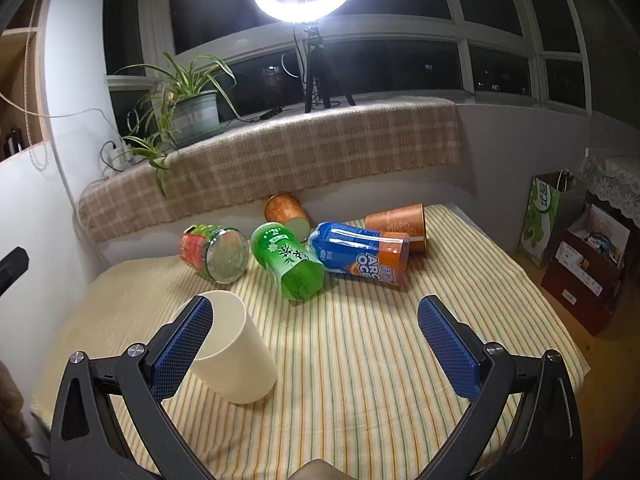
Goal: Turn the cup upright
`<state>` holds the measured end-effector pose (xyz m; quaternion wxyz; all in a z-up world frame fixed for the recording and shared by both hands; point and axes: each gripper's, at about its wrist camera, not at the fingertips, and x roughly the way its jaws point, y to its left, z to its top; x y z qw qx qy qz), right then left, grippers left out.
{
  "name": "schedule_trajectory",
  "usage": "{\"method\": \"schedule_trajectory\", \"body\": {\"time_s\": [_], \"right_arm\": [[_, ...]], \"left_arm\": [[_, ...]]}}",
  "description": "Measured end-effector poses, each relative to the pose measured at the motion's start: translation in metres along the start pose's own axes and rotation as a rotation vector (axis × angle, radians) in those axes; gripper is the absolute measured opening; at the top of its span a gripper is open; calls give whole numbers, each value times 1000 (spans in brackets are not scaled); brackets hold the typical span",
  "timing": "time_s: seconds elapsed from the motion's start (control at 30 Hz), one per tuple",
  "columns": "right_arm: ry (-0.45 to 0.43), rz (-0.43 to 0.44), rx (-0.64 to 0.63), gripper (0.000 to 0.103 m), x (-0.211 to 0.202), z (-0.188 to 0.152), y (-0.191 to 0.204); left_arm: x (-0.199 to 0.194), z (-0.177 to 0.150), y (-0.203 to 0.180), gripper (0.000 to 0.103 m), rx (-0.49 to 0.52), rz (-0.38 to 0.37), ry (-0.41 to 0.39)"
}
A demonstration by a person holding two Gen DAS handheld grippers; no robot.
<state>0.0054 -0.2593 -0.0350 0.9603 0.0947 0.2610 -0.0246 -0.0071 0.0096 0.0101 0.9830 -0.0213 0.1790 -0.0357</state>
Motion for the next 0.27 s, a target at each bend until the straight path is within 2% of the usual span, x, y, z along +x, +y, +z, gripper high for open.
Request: {"method": "schedule_trajectory", "body": {"time_s": [0.27], "right_arm": [[58, -16, 18, 102, 18, -9, -5]], "left_arm": [[-4, 1, 5, 103, -3, 15, -15]]}}
